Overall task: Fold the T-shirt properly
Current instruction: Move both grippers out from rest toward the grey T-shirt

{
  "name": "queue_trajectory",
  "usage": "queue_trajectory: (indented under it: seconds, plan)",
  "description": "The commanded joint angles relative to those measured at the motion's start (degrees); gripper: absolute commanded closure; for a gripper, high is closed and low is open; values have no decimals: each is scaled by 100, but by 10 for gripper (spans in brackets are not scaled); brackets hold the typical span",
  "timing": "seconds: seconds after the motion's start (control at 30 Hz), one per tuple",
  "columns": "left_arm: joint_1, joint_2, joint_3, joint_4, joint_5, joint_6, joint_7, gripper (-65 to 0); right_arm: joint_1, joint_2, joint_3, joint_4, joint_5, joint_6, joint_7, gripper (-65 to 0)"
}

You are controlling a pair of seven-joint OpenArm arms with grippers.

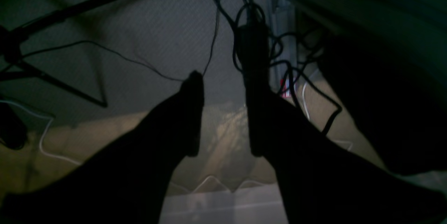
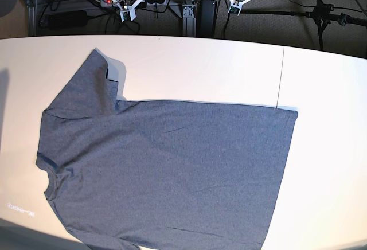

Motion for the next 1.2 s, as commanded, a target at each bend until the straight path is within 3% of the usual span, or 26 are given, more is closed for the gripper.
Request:
queue_trajectory:
  seconds: [0.0, 0.1, 0.23, 0.37, 0.8, 1.03, 1.17]
  plan:
    - [17, 15, 15, 22, 11, -343, -28, -240, -2, 31, 17, 28, -59, 149, 63, -47]
    - [17, -11, 15, 22, -17, -848, -31, -239, -2, 31, 17, 28, -179, 149, 44, -47]
    - [15, -9, 15, 37, -26, -1211, -37, -232, -2, 31, 17, 28, -177, 146, -68, -47]
    - [20, -11, 15, 37, -4, -1211, -284, -119, -2, 31, 17, 28, -177, 146, -68, -47]
    - [225, -127, 15, 199, 160, -1204, -315, -118, -144, 170, -90, 208, -179, 173, -61, -47]
    - [881, -629, 15, 1209, 133, -1204, -326, -118, -1001, 310, -90, 1368, -170, 446, -66, -47]
    - [1270, -975, 13, 1934, -186, -1207, -330, -118, -1493, 446, -90, 2065, -133, 452, -66, -47]
